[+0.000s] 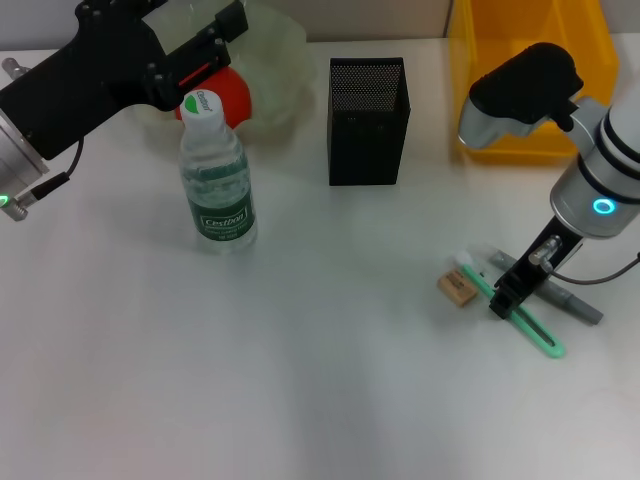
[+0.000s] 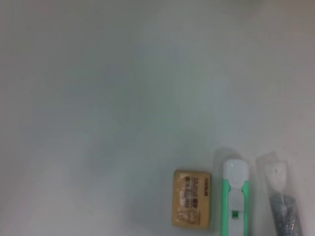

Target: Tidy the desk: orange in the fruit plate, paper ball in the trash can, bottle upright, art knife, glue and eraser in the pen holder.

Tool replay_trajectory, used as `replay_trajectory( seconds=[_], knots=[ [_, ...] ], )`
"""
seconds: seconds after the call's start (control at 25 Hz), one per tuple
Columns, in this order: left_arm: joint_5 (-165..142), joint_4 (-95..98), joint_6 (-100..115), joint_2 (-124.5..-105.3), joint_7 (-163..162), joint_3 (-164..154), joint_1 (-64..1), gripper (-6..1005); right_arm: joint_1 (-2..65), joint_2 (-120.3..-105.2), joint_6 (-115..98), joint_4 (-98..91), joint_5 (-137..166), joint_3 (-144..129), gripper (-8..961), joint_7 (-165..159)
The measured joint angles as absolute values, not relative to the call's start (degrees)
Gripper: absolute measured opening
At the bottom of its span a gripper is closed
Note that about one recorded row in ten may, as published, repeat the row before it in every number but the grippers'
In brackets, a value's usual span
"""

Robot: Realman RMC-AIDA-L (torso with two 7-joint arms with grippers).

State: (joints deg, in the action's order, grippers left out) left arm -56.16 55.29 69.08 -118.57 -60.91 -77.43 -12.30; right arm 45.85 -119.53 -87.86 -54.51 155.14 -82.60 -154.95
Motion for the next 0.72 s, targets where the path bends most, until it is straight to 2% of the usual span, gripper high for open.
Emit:
replay_trajectory(
  seconds=[0.32, 0.52, 0.6, 0.72],
  knots=[
    [-56.16, 55.42, 69.34, -118.57, -60.91, -77.43, -11.81, 659, 46.23, -119.52, -87.61, -53.72, 155.10, -82.62, 300, -154.94],
    [-56.16, 55.84, 69.52, -118.63, -60.91, -77.43, -11.62, 659, 46.15, -119.53, -87.61, -53.55, 154.90, -82.60, 253, -154.69],
    [-56.16, 55.87, 69.66, -118.64, -60.91, -77.43, -11.61, 659, 45.90, -119.53, -87.62, -53.69, 154.87, -82.44, 172, -154.61],
    [-56.16, 55.89, 69.84, -118.65, -60.91, -77.43, -11.60, 659, 45.61, -119.52, -87.70, -53.98, 154.86, -82.18, 178, -154.54]
  ],
)
